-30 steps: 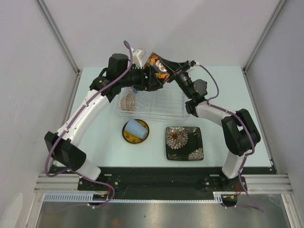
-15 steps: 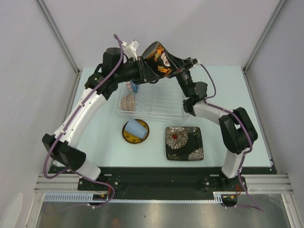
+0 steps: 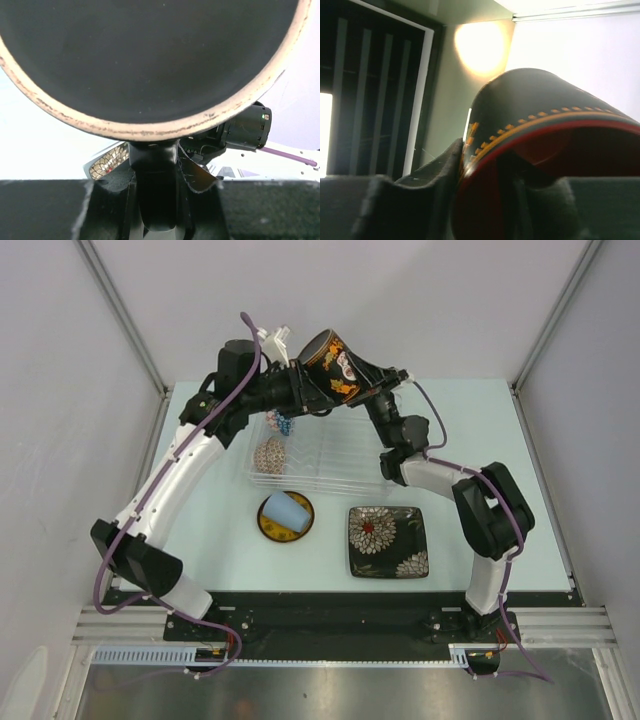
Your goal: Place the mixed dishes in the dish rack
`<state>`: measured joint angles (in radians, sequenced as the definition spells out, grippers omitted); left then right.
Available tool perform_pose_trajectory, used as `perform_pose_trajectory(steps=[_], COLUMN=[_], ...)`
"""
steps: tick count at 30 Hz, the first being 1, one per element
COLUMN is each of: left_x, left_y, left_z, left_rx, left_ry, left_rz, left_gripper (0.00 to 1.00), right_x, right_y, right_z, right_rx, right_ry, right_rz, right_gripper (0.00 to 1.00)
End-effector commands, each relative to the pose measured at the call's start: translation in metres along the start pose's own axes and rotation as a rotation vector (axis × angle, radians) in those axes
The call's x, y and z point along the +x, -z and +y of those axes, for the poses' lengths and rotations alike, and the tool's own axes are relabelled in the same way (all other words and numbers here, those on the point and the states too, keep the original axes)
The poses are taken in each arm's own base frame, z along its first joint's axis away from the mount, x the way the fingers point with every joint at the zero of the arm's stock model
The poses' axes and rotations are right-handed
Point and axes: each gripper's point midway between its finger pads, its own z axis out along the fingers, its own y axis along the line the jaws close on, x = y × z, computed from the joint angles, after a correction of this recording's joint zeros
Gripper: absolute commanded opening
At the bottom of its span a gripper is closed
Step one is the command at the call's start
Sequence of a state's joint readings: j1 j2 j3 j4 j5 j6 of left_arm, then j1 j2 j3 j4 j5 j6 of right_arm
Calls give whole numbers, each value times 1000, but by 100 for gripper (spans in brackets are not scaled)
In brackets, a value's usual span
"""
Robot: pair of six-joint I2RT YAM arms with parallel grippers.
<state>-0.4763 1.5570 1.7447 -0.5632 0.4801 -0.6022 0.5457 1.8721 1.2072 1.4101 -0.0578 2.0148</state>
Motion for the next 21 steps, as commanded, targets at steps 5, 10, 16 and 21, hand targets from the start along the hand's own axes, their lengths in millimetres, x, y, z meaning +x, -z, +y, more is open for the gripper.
perform_pose_trajectory(steps=[5, 10, 16, 21], left_x=[-6, -25, -48, -58], left_y=[3, 19, 37, 42], left_z=[-60, -61, -40, -33], left_rx=[238, 217, 157, 145], left_ry=[-188, -221, -216, -207], left_rz=[-7, -63, -125, -150], left_gripper=[0, 0, 0, 0], right_x=[85, 73, 50, 44], right_y=[8, 14, 23, 32], right_z=[31, 22, 26, 16], right_rx=[-139, -101, -74, -34], right_ry=[-38, -27, 24, 21], right_rz=[262, 249, 228, 218], right_gripper=[54, 78, 100, 100])
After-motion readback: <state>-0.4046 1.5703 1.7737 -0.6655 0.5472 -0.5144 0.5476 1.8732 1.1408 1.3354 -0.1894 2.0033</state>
